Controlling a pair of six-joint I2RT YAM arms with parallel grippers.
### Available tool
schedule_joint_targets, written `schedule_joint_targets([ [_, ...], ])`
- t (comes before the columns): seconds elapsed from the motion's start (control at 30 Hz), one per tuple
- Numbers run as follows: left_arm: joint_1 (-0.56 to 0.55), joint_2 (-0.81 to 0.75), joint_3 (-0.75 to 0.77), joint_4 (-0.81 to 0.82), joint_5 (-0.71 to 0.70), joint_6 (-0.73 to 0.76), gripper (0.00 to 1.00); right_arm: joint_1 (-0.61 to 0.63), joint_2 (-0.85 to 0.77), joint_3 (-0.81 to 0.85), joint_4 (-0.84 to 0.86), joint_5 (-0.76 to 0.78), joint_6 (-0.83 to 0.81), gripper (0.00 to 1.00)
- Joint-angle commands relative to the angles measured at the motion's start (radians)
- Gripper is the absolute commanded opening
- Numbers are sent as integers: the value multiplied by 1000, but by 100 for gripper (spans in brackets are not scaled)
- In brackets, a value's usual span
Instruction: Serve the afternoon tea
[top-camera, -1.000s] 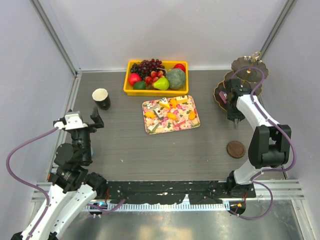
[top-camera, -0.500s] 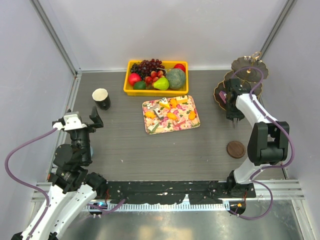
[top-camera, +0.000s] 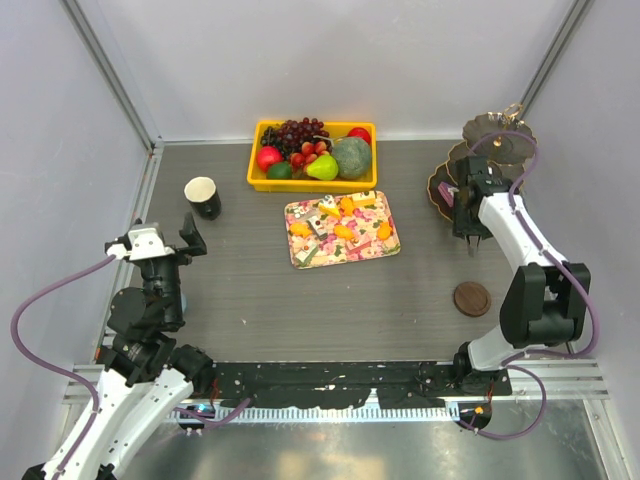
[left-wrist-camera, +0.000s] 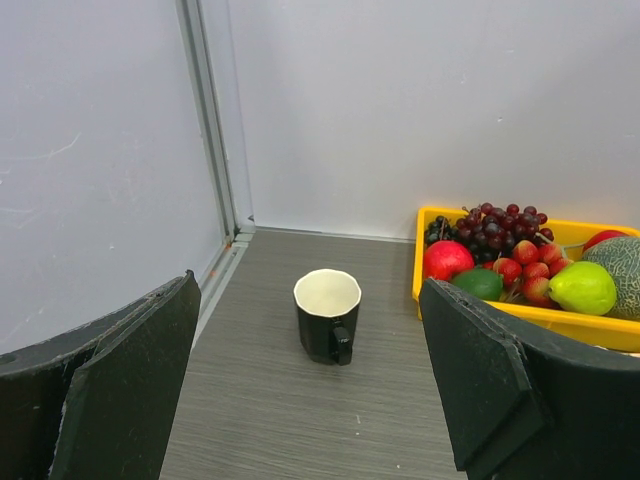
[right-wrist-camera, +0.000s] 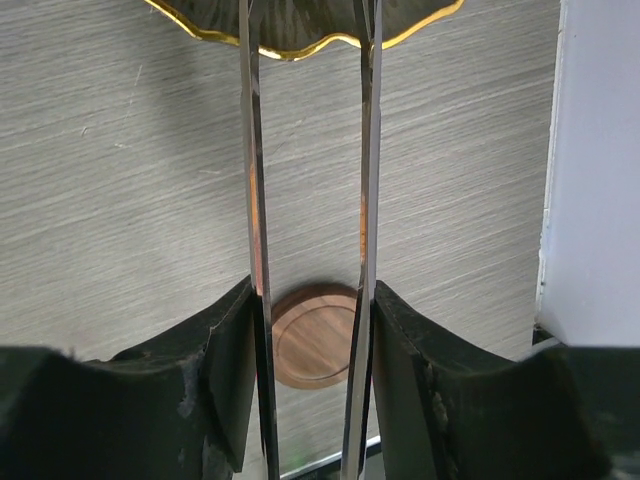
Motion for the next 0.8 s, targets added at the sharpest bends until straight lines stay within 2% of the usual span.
schedule_joint_targets([
  [0.0,-3,11,-3,56,-16,16,99,-2,-108,-8,-48,-40,43,49],
  [0.2,-3,17,-3,55,-16,18,99,104,-226,-25,-68,-71,63,45],
  [0.37,-3,22,-1,55,-18,21,99,315,-248,16,-74,-82,80,43],
  [0.53,-3,28,-3,56,-15,19,99,507,-190,62,-25,-105,68,43],
  [0.77,-1,25,0,51,-18,25,99,597,-27,150,30,-169,-13,44],
])
